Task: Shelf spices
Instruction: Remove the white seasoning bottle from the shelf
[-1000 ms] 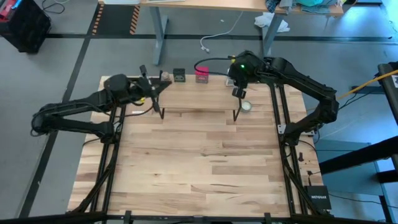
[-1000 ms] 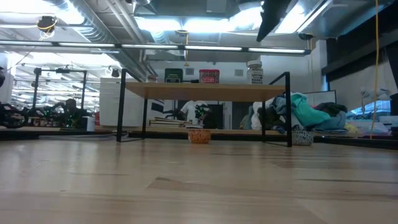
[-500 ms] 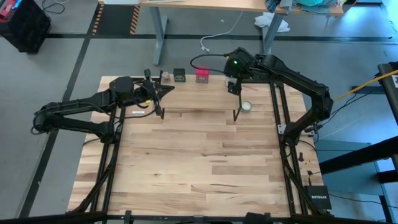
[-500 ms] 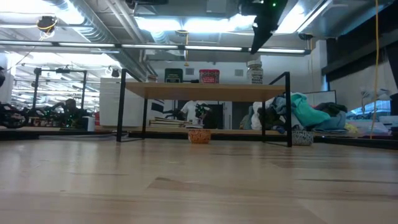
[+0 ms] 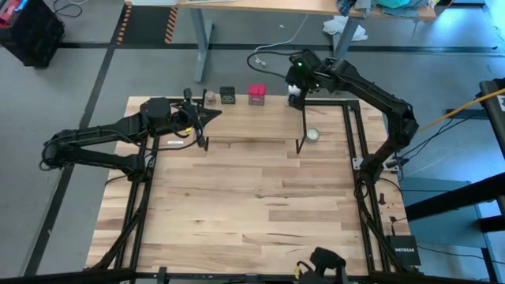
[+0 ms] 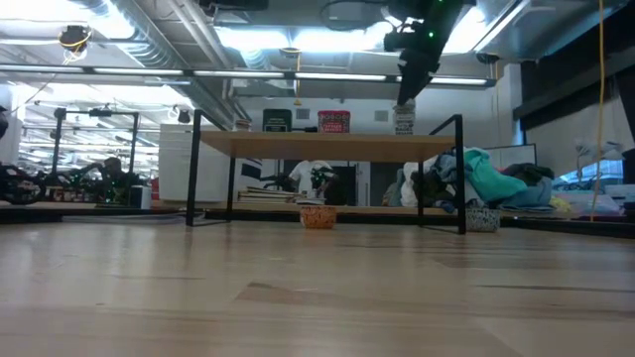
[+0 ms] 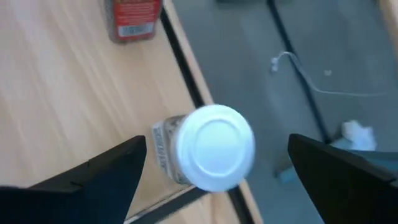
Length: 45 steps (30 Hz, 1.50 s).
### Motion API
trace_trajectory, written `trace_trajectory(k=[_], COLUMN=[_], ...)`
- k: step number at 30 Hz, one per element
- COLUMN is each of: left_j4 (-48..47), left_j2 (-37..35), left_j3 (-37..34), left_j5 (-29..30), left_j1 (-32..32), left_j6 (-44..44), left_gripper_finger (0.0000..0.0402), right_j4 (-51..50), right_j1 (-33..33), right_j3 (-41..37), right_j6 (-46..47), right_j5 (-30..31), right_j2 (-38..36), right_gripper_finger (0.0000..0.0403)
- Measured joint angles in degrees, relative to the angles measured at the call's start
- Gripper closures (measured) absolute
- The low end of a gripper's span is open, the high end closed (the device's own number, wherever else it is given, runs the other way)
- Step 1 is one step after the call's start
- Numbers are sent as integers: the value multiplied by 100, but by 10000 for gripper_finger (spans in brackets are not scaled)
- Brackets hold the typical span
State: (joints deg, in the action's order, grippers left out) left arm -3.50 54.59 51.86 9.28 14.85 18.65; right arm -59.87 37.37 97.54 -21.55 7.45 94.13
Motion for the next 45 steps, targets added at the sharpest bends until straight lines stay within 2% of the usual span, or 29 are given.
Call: trace_trajectory(k=[7,11,14,18,24,25,31,36,45], left_j4=[-180,-200,-198,-197,-196,-196,-196,-195,-220], left_j2=[0,0,0,0,0,0,0,0,15], left_j3=[0,0,0,0,0,0,0,0,0], left_j5=[0,0,0,0,0,-1,0,0,-2], left_j1=[10,20,20,20,20,20,20,20,20], left_j6=[0,-13,3,9,27,37,42,106,-55], left_gripper_finger=[400,400,400,400,400,400,400,400,400], right_j4=[-23,-131,-264,-367,-549,-552,-561,-616,-824], right_j1=[59,46,54,52,48,48,-41,-455,-1679], right_j3=[-2,-2,-2,-2,-2,-2,-2,168,1851], right_j6=[-31,-61,-63,-51,9,13,22,32,197], right_j5=[-558,-581,-606,-782,-1026,-1060,-1161,-1211,-969], right_j2=[341,550,639,653,650,646,643,620,583], right_gripper_finger=[4,5,20,72,198,203,203,203,203])
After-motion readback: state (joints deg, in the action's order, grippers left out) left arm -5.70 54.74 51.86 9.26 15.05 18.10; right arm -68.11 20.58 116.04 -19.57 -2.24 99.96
